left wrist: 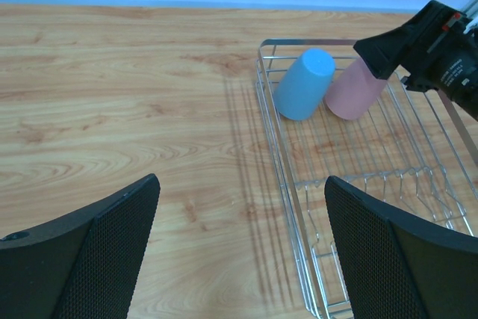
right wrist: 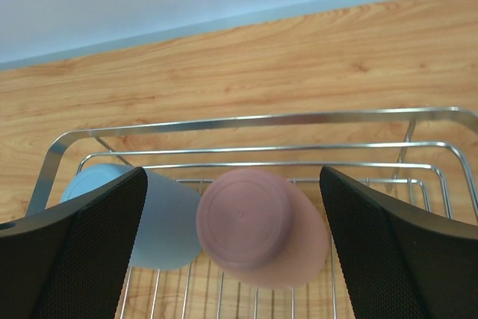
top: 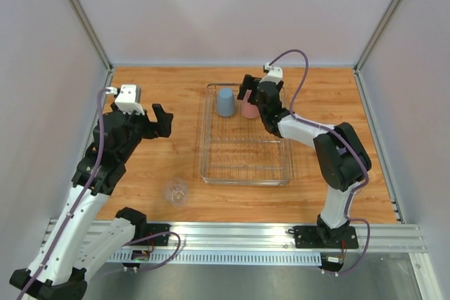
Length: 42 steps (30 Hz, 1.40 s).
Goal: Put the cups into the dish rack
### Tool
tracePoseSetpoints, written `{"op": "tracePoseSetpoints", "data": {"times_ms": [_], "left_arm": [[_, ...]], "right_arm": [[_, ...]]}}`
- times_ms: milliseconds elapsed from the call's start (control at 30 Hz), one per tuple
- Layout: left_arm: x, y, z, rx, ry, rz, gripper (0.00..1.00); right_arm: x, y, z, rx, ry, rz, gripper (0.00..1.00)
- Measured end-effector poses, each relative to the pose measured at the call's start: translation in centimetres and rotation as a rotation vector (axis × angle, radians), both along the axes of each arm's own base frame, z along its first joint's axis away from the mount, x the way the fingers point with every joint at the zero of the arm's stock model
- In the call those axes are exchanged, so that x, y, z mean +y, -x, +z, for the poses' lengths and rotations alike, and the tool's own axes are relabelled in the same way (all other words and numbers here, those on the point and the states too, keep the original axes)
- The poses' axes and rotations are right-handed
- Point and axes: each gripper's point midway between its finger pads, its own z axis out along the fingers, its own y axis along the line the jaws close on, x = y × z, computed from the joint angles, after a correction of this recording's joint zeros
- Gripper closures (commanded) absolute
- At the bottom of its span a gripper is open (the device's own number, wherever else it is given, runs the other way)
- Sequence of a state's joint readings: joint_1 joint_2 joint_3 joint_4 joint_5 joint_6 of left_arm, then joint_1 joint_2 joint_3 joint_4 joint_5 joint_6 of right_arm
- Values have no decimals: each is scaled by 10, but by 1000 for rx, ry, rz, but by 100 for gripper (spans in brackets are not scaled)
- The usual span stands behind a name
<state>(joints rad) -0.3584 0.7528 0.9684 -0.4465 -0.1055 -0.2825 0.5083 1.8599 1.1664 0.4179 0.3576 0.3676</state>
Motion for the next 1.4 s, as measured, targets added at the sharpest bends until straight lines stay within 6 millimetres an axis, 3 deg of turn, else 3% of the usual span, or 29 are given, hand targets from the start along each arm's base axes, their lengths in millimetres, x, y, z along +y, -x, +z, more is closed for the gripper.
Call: {"op": "tracePoseSetpoints", "data": {"times_ms": [200, 367, 533, 667, 833, 1000, 1100, 1200, 1300, 1400], "left_arm": [[1, 3, 4, -13, 7, 0, 0], [1, 4, 1, -10, 7, -2, 0], [2, 6, -2, -4, 5, -2, 0], [2, 7, -3, -2, 3, -3, 0], [2, 13, -16, 64, -33, -24, 0], [-1, 19, -17, 163, -71, -59, 2], [-2, 29, -25, 248, -87, -79, 7], [-3, 46, -39, 362, -99, -110, 9], [-3, 72, -64, 528, -102, -132, 12], [1, 96, -88, 672, -99, -119, 13]], "right_arm": [[1, 7, -11, 67, -58, -29, 0], [13, 14, -12, 83, -89, -17, 0], [24, 13, 0, 67, -116, -6, 0], [20, 9, 10, 51, -104, -34, 0], [0, 12, 25, 79, -27, -80, 0], [-37, 19, 88, 53, -13, -122, 0], [-72, 36, 133, 20, -31, -149, 0], [-100, 58, 160, 8, -39, -176, 0], [-113, 90, 167, 12, -42, -165, 0], [-118, 123, 149, 59, -49, -138, 0]]}}
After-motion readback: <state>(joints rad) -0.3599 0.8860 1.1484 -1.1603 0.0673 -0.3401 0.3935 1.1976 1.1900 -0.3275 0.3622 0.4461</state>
